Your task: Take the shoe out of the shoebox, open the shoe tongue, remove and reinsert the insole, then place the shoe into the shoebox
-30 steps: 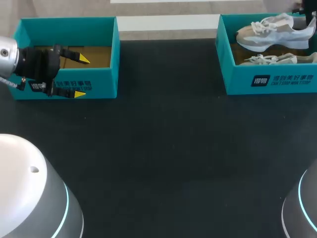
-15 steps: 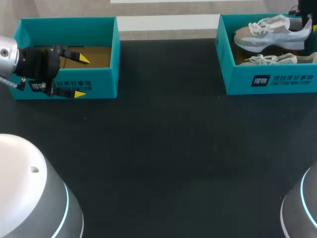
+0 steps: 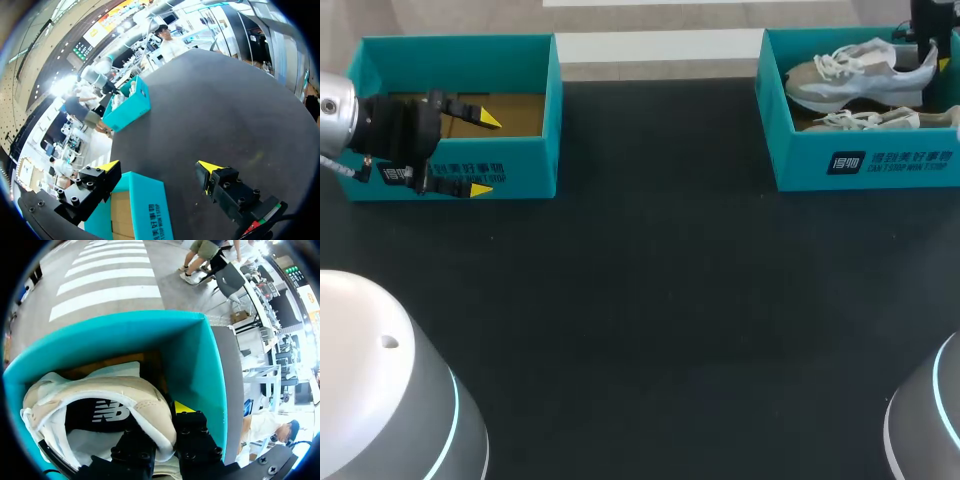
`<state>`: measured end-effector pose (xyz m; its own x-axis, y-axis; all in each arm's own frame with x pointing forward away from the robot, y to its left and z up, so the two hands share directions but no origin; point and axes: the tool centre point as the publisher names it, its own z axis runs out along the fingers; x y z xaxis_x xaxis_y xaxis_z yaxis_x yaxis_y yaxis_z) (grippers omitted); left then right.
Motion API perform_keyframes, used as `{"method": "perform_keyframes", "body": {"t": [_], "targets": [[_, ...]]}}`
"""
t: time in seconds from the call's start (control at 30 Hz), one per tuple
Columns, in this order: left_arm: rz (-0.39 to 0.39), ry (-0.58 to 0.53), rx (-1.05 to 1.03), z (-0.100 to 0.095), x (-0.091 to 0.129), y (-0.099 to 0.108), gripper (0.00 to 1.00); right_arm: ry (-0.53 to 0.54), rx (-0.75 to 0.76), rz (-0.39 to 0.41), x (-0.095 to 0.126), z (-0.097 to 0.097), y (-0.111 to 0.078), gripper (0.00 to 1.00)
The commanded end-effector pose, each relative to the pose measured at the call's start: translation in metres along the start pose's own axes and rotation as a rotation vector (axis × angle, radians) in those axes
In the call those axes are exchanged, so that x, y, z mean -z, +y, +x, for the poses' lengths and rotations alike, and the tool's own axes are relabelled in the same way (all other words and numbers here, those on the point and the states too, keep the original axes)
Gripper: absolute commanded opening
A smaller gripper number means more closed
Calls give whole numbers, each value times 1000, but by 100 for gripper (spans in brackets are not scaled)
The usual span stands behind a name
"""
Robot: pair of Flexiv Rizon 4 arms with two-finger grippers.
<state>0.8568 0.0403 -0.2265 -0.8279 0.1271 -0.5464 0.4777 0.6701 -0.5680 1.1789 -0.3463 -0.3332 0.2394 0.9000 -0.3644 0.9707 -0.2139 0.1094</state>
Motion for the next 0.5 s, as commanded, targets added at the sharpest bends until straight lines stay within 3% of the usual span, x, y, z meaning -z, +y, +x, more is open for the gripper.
{"method": "perform_keyframes", "body": {"t": [0.03, 0.5], "targets": [[-3, 3, -1, 0, 0, 0, 100, -1, 1, -8, -4, 3, 0, 0], [-3, 3, -1, 0, 0, 0, 100, -3, -1, 14, -23, 7, -9, 0]]}}
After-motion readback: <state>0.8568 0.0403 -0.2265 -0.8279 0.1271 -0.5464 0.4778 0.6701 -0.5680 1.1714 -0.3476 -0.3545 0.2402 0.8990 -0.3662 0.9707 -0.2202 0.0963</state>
